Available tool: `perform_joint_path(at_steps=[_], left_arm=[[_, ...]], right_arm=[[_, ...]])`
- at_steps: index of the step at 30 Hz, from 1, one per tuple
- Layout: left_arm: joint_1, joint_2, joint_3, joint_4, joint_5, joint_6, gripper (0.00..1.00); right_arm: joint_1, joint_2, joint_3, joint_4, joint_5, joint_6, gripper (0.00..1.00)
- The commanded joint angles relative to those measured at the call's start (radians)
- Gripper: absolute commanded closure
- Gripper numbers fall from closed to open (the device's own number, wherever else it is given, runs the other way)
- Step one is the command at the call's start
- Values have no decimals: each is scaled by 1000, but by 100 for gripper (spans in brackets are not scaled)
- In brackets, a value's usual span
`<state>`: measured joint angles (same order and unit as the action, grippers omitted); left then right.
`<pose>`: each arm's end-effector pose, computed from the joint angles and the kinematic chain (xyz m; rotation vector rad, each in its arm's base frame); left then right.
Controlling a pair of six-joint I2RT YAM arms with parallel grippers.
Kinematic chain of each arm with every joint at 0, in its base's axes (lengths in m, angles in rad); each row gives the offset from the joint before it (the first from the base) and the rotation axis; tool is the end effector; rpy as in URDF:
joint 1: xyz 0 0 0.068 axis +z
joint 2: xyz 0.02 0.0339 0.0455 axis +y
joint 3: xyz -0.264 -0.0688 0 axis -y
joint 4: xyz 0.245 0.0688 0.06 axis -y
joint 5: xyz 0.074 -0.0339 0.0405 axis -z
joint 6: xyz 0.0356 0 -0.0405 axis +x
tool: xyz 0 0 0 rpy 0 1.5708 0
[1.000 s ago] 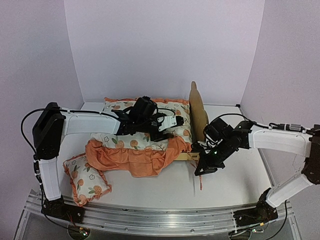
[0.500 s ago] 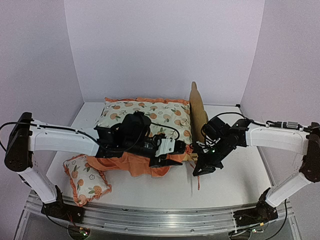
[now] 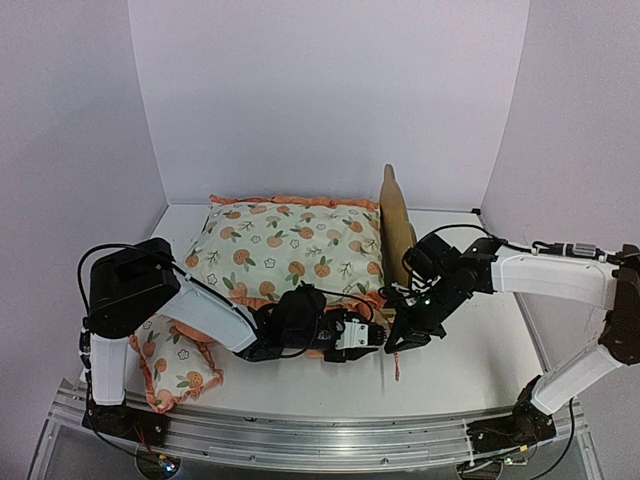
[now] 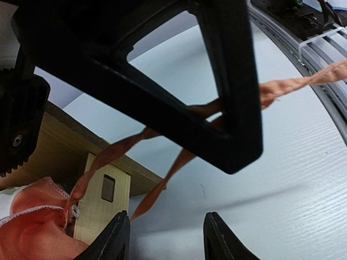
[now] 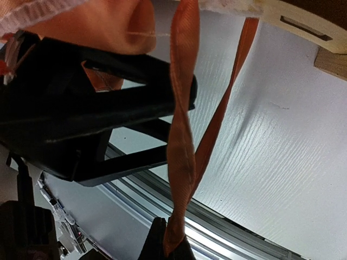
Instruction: Set up the pet bed
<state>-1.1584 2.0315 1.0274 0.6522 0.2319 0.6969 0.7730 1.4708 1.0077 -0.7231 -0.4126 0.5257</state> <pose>0.1614 -0.3894 0.1380 1.6494 1.0387 -0.5305 0.1902 0.2055 0.2216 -0.4859 2.9292 0.8438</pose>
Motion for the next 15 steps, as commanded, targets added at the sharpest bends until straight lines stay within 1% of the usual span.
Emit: perform_joint_path(at_steps=[1, 4, 6, 8, 10, 11, 12, 15], left_arm=[[2, 39, 66, 170, -64, 10, 53], [2, 75, 105, 173, -58, -2, 54], [2, 103, 124, 170, -48, -8, 59], [2, 122, 137, 168, -42, -13, 71], [2, 130, 141, 168, -44, -17, 87], [2, 128, 139, 168, -46, -18, 96], [2, 123, 135, 168, -51, -19, 100], [3, 93, 104, 164, -65, -20, 100]], right_arm=[[2, -1, 9, -27, -84, -27, 100], [-4, 3, 9, -24, -89, -32, 100], [-10, 5, 9, -21, -92, -30, 100], [-13, 4, 8, -18, -85, -30, 100], [-18, 0, 0, -19, -69, -29, 99], [-21, -4, -7, -20, -58, -27, 97], [-23, -11, -20, -21, -43, -23, 95], [-24, -42, -71, -21, 20, -15, 83]])
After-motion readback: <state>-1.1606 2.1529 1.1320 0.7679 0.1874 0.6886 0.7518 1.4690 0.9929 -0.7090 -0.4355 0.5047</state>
